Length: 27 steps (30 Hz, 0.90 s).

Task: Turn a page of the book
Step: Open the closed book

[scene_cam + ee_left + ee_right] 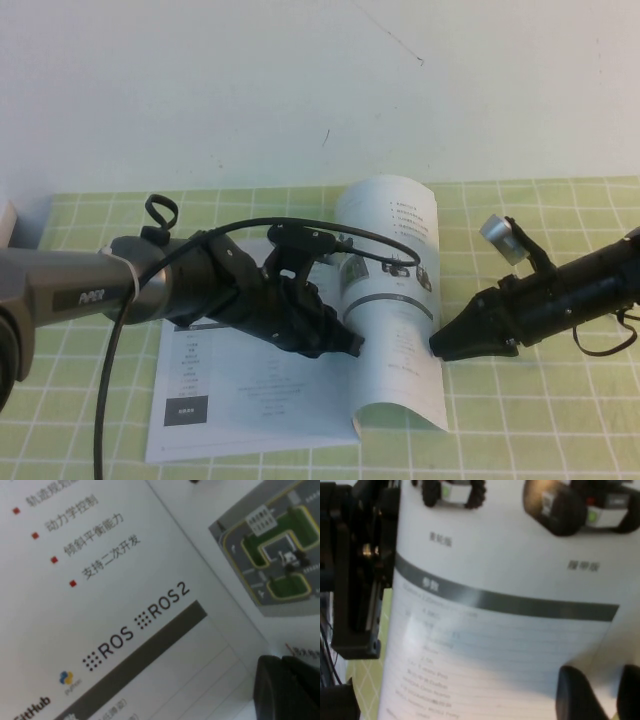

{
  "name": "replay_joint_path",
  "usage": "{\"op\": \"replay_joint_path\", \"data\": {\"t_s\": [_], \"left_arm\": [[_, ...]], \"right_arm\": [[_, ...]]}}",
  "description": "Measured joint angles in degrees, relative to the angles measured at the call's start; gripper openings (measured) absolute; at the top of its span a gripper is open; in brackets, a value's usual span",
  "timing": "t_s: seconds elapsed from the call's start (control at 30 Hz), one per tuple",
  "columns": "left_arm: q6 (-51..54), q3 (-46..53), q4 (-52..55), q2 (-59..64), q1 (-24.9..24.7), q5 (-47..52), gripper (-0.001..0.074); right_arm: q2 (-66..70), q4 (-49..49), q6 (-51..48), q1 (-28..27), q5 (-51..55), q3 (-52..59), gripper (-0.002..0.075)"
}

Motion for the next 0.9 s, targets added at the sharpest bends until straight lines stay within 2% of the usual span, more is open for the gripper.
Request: {"op": "replay_joint_path", "data": {"t_s": [0.2,0.37,0.57,0.8,0.9], "left_arm": [[0.00,0.84,3.39,-3.13,0.55,-4.06,-0.0004],[0.00,0.97,4.02,-7.78,0.68,-6.68,-0.0004],[0.00,0.97,4.05,-9.62,0.68,-6.65,-0.0004],[0.00,0.97,4.54,-9.55,0.68,-5.60,-0.0004],[-0.51,0.97,8.07,-9.55,0.68,-5.46,-0.0004]], "right_arm": [[0.12,2.68,-1.47,0.57,0.22,0.10,0.0189],[0.12,4.22,-2.79,0.57,0.38,0.10,0.0144],[0.16,5.96,-3.82,0.65,0.49,0.10,0.0106],[0.16,6.62,-5.12,0.65,2.22,0.18,0.0102],[0.16,6.65,-5.94,0.65,3.91,0.18,0.0102]]}}
